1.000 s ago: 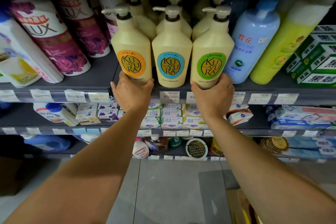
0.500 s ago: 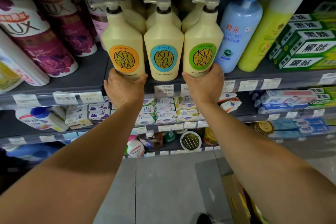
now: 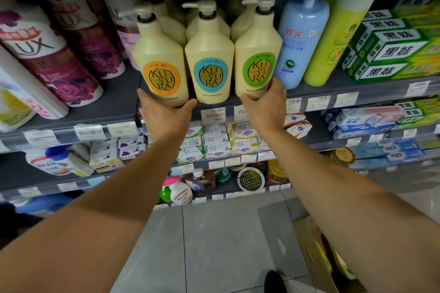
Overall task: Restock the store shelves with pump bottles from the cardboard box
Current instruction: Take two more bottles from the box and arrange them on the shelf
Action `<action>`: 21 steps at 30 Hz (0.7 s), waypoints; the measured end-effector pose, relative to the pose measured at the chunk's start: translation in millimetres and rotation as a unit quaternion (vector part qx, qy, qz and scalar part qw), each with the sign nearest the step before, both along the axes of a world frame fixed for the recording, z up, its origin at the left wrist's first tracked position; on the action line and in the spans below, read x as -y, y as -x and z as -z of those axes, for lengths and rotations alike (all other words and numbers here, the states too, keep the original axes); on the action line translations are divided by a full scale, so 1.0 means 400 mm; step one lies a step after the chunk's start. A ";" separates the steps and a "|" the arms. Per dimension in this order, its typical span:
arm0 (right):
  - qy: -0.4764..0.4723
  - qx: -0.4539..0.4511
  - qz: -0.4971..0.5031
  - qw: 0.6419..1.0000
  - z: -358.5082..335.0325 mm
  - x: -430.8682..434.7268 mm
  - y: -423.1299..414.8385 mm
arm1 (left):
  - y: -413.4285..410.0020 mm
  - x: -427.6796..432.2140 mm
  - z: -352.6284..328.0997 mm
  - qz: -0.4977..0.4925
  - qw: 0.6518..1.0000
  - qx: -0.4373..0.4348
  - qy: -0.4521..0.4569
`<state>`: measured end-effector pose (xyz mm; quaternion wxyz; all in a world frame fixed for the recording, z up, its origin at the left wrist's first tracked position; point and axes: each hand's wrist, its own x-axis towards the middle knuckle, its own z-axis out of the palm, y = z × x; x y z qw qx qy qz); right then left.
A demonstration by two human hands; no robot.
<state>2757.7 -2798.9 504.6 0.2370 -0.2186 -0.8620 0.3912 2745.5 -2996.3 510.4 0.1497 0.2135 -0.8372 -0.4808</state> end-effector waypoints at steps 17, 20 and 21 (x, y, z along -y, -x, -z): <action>-0.101 0.474 -0.258 0.836 -0.163 -0.235 -0.793 | -0.675 -0.296 -0.238 0.585 0.680 0.272 0.349; -0.097 0.483 -0.253 0.833 -0.136 -0.338 -0.934 | -0.807 -0.410 -0.231 0.617 0.645 0.276 0.356; -0.103 0.482 -0.247 0.835 -0.145 -0.371 -0.988 | -0.848 -0.451 -0.216 0.622 0.638 0.273 0.362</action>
